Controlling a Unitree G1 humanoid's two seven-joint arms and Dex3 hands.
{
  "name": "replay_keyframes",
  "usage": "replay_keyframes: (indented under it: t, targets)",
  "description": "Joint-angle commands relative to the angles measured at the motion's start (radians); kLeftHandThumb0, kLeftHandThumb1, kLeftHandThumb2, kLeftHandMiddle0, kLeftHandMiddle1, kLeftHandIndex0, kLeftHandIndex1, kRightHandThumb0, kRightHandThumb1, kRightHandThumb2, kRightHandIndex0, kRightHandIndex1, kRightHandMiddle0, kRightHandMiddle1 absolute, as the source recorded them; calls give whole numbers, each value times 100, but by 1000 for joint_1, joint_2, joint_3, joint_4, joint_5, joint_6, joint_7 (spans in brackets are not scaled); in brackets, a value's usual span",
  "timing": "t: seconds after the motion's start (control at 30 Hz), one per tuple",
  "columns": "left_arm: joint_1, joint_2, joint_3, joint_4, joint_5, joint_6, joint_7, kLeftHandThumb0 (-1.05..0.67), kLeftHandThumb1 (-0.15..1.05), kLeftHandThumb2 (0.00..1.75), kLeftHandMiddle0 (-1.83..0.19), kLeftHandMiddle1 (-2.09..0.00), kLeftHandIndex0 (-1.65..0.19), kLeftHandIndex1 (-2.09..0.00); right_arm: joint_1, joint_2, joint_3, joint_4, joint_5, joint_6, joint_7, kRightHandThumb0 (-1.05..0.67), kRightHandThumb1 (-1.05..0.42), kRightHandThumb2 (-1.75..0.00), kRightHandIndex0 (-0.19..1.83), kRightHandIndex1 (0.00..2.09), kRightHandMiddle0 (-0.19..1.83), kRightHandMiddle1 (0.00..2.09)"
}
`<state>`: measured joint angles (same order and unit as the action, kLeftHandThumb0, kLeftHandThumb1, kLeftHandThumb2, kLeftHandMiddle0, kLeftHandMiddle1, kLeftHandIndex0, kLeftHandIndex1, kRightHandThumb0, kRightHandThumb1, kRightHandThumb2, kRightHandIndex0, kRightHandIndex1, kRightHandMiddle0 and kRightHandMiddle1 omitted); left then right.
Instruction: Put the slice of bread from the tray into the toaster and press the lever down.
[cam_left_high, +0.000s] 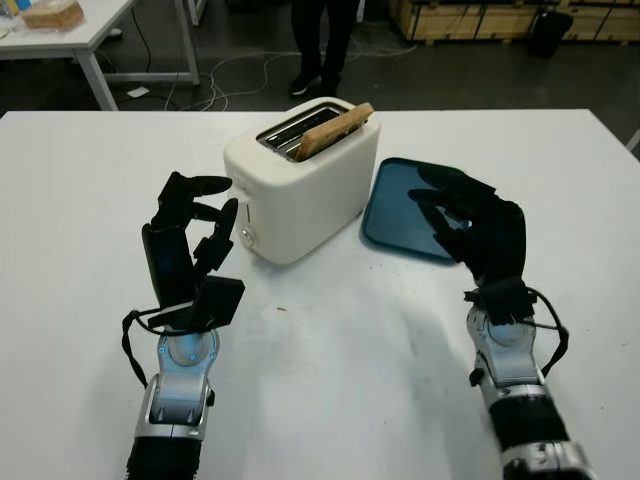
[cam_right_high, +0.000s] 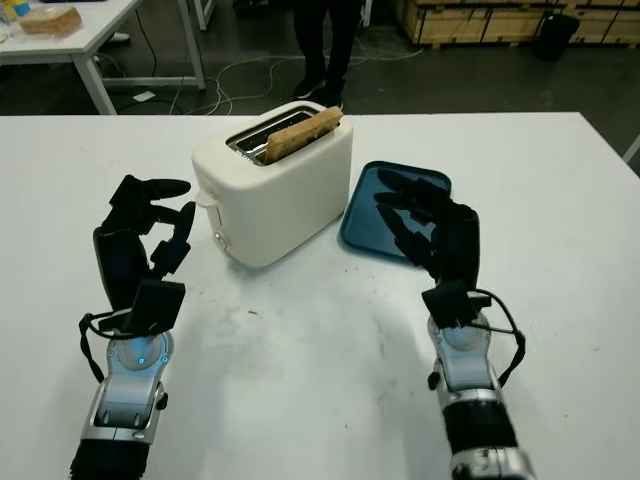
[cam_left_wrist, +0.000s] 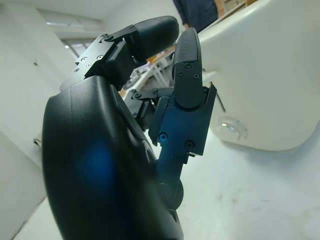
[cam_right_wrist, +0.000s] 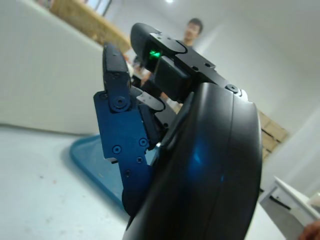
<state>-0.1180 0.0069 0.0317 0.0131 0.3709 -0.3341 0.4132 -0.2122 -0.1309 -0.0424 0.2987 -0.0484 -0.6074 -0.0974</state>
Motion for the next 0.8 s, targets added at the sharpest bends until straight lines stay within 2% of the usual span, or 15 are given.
replay_keyframes:
  t: [0.0, 0.2, 0.43, 0.67, 0.77]
  targets:
    - [-18, 25, 3, 9, 48, 16, 20, -42, 92, 26, -62, -141, -58, -105, 30, 29, 3, -37, -5, 30, -10, -35, -92, -15, 77, 103, 103, 2]
    - [-34, 108, 11, -23, 157, 85, 16, -40, 92, 16, -67, -133, -68, -95, 57, 62, 6, -61, -9, 51, -5, -35, -92, -17, 71, 122, 107, 4]
    - [-80, 243, 12, -41, 214, 138, -50, -32, 89, 7, -69, -138, -75, -88, 56, 69, -6, -49, -1, 49, -5, -33, -92, -21, 68, 122, 105, 3]
    - [-132, 364, 0, -19, 228, 161, -150, -31, 87, 1, -86, -115, -105, -47, 50, 73, -15, -45, 12, 46, 6, -33, -92, -21, 67, 119, 106, 3]
    - [-160, 401, -9, 7, 215, 150, -187, -35, 88, 1, -90, -114, -112, -43, 45, 74, -18, -37, 15, 41, 9, -33, -92, -21, 68, 118, 106, 3]
